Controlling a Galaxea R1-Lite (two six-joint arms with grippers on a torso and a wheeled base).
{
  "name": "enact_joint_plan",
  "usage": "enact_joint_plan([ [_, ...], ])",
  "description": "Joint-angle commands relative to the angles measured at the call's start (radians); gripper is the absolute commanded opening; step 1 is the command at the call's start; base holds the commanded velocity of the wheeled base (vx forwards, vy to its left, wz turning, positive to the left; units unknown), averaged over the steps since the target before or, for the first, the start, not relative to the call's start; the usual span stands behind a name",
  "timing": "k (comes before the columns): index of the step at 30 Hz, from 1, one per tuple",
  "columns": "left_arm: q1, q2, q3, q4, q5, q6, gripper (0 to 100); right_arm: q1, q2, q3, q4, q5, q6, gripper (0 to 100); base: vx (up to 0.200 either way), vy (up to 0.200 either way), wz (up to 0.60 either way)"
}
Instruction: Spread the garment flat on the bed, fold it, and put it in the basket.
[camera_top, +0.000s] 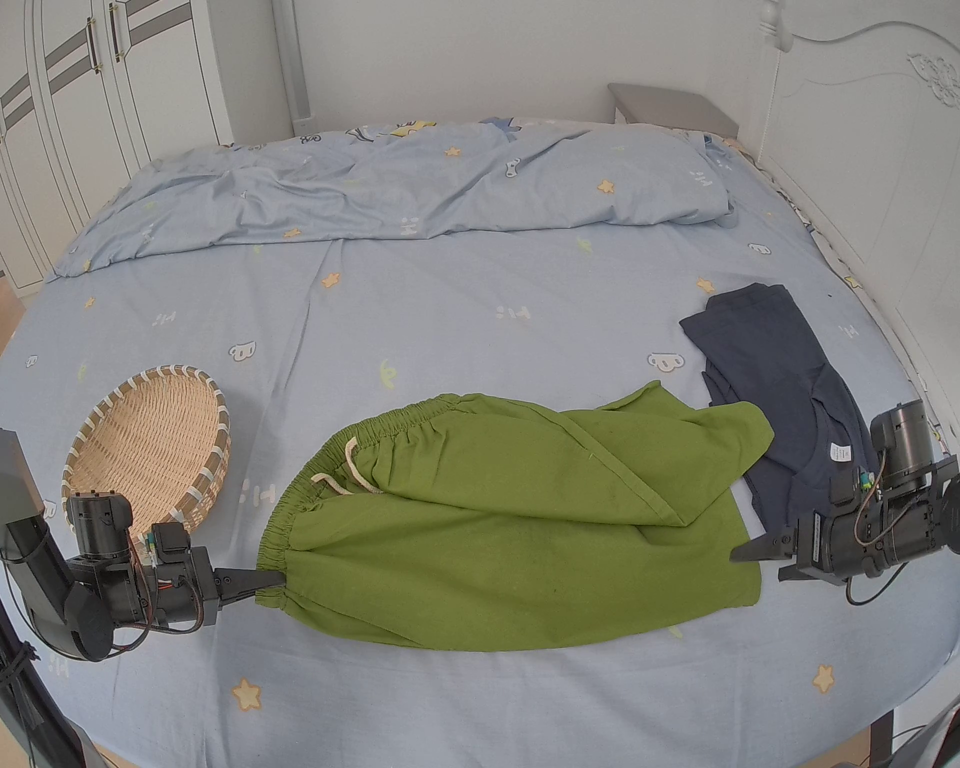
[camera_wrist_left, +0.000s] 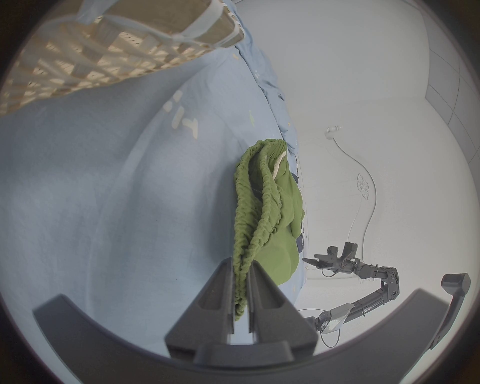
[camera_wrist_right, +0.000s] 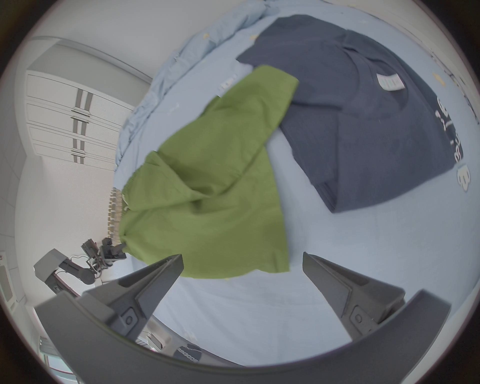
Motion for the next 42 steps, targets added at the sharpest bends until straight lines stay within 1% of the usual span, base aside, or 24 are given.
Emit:
enact_joint_plan([
  [1,-0.002,-0.005,0.001,-0.002,0.0,0.002,0,-0.045,0.09,0.044,-0.019,0.009,-0.039,100,0.0,0.0,0.0],
  [7,-0.005,-0.007,0.001,-0.002,0.0,0.002,0,-0.064,0.156,0.05,-0.037,0.023,-0.072,100,0.0,0.0,0.0],
  [9,-0.006,-0.005,-0.001,-0.004,0.0,0.002,0,-0.074,0.179,0.056,-0.051,0.1,-0.077,100,0.0,0.0,0.0],
  [13,-0.006,-0.001,-0.001,-0.008,0.0,0.002,0,-0.099,0.186,0.062,-0.065,0.207,-0.091,100,0.0,0.0,0.0],
  [15,-0.006,-0.001,-0.001,-0.008,0.0,0.002,0,-0.119,0.199,0.06,-0.065,0.233,-0.109,100,0.0,0.0,0.0],
  [16,-0.006,-0.001,-0.001,-0.008,0.0,0.002,0,-0.119,0.199,0.06,-0.065,0.233,-0.109,100,0.0,0.0,0.0],
  [17,-0.006,-0.001,-0.001,-0.008,0.0,0.002,0,-0.133,0.212,0.06,-0.066,0.253,-0.132,100,0.0,0.0,0.0],
  [18,-0.006,-0.001,-0.002,-0.008,0.0,0.002,0,-0.136,0.221,0.059,-0.066,0.261,-0.137,100,0.0,0.0,0.0],
  [24,-0.006,-0.001,-0.002,-0.008,-0.002,0.002,0,-0.148,0.27,0.054,-0.106,0.297,-0.14,100,0.0,0.0,0.0],
  [27,-0.008,0.001,-0.004,-0.005,-0.002,0.002,0,-0.172,0.288,0.059,-0.166,0.368,-0.138,100,0.0,0.0,0.0],
  [28,-0.006,0.001,-0.004,-0.005,-0.002,0.002,0,-0.176,0.297,0.059,-0.177,0.396,-0.138,100,0.0,0.0,0.0],
  [29,-0.008,0.001,-0.004,-0.005,-0.002,0.002,0,-0.177,0.301,0.059,-0.18,0.403,-0.138,100,0.0,0.0,0.0],
  [30,-0.006,0.001,-0.006,-0.005,-0.002,0.002,0,-0.182,0.317,0.054,-0.186,0.432,-0.138,100,0.0,0.0,0.0],
  [33,-0.006,0.001,-0.006,-0.005,-0.002,0.002,0,-0.182,0.334,0.047,-0.187,0.448,-0.138,100,0.0,0.0,0.0],
  [40,-0.008,-0.001,-0.006,-0.005,-0.002,0.002,0,-0.182,0.356,0.036,-0.186,0.458,-0.138,100,0.0,0.0,0.0],
  [41,-0.008,0.001,-0.006,-0.005,-0.002,0.002,0,-0.182,0.363,0.03,-0.186,0.497,-0.138,100,0.0,0.0,0.0],
  [42,-0.008,0.001,-0.006,-0.005,-0.002,0.002,0,-0.183,0.363,0.03,-0.186,0.501,-0.138,100,0.0,0.0,0.0],
])
